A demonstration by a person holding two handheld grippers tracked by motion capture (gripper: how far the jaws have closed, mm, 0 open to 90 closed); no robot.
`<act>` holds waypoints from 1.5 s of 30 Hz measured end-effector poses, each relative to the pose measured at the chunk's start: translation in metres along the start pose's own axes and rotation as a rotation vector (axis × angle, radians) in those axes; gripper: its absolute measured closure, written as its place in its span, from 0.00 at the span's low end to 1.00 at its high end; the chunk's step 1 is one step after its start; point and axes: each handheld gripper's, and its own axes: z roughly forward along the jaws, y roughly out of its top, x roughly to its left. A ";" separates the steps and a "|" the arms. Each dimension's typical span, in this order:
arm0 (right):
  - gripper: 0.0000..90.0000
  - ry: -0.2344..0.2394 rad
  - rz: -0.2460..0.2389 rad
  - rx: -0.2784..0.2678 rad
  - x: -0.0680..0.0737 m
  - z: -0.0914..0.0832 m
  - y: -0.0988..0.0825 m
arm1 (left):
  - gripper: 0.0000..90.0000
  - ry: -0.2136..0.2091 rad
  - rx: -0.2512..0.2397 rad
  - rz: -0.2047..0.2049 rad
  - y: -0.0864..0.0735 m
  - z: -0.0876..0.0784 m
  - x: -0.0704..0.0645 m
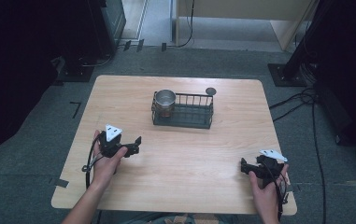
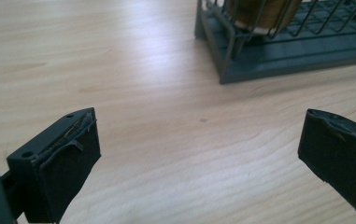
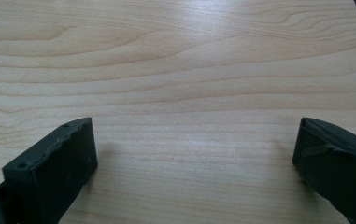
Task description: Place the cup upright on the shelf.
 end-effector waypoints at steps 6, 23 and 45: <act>0.00 0.000 -0.001 0.000 0.000 0.000 0.000 | 0.00 0.021 0.027 -0.004 -0.015 -0.009 0.011; 0.00 -0.006 0.004 0.001 0.001 0.000 0.000 | 0.00 0.092 0.114 -0.044 -0.058 -0.030 0.046; 0.00 -0.013 0.012 0.000 0.001 -0.001 -0.001 | 0.00 0.175 0.227 -0.073 -0.081 -0.061 0.088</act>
